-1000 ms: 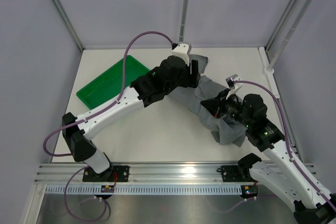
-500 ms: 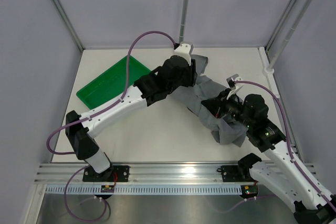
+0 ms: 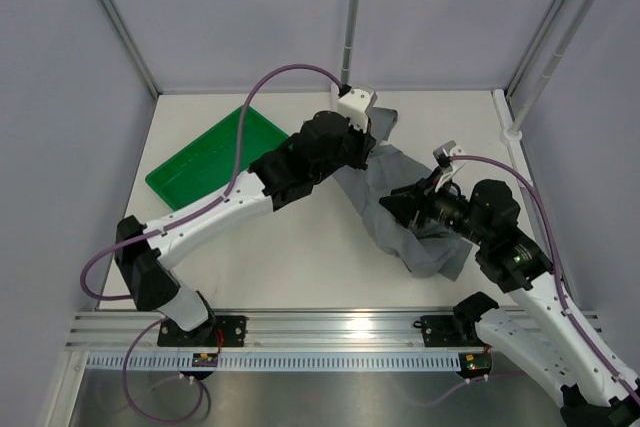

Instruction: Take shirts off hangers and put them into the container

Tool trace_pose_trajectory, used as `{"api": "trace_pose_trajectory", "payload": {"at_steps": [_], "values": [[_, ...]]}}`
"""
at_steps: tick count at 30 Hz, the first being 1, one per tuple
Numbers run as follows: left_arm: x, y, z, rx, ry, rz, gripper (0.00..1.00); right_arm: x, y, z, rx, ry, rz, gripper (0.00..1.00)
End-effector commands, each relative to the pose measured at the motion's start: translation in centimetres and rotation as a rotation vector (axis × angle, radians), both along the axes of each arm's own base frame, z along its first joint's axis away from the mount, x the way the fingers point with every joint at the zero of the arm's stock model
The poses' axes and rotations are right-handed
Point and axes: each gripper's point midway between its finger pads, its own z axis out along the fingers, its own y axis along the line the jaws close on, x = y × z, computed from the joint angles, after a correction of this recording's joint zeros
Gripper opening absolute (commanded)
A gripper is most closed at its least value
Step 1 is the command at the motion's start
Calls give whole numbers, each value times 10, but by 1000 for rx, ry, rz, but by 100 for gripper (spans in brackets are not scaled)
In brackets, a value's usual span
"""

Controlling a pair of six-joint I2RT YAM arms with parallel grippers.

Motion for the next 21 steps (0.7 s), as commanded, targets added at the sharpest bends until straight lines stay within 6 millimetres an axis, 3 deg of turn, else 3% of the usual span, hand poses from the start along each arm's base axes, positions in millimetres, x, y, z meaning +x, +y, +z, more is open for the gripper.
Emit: {"api": "trace_pose_trajectory", "payload": {"at_steps": [1, 6, 9, 21], "values": [[-13, 5, 59, -62, -201, -112, 0, -17, 6, 31, 4, -51, 84, 52], [-32, 19, 63, -10, -267, -211, 0, -20, -2, 52, -2, -87, 60, 62], [-43, 24, 67, -17, -277, -273, 0, -20, 1, 55, -34, -93, 89, 70], [-71, 38, 84, -54, -320, -367, 0, 1, 49, 28, -26, -87, 302, 74]]}}
